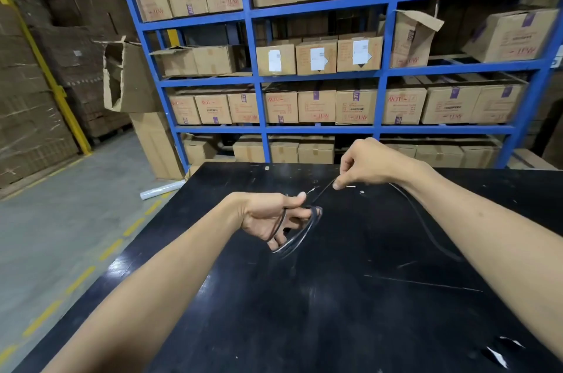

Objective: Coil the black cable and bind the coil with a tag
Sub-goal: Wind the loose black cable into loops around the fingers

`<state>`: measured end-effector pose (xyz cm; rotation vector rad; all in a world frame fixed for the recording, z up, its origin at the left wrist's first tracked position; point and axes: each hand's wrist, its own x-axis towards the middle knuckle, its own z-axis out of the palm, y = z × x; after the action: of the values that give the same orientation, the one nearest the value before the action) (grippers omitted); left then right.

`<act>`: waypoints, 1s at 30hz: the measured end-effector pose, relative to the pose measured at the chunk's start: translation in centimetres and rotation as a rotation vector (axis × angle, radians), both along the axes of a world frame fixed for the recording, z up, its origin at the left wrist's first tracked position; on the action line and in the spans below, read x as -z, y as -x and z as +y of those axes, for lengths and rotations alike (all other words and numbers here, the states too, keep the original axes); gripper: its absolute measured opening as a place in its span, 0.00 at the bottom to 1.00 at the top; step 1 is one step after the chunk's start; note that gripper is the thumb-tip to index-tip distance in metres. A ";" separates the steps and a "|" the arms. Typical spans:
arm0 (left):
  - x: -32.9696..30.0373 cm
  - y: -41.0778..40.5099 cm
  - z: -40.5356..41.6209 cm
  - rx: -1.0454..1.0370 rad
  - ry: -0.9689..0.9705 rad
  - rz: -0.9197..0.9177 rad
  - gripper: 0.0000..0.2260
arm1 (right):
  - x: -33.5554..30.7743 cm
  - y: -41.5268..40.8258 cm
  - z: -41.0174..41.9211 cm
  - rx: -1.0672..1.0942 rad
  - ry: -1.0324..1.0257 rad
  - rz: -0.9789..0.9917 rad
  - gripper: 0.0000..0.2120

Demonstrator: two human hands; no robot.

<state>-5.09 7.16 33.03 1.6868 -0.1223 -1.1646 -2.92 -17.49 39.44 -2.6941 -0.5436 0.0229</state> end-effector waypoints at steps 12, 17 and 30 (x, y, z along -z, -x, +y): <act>-3.7 -1.2 2.8 -0.673 0.797 -0.148 0.25 | 8.7 5.3 2.4 -0.192 -0.643 0.489 0.14; -5.1 0.7 -0.2 -0.426 0.906 -0.102 0.24 | 10.7 5.5 3.7 -0.154 -0.664 0.499 0.19; -3.5 4.6 -2.1 0.301 0.339 0.150 0.28 | 1.9 1.4 -1.4 -0.116 -0.153 0.028 0.08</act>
<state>-9.73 5.08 36.54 1.3062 -0.4661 -1.4010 -4.32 -18.93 37.50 -2.5075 -0.6647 0.0482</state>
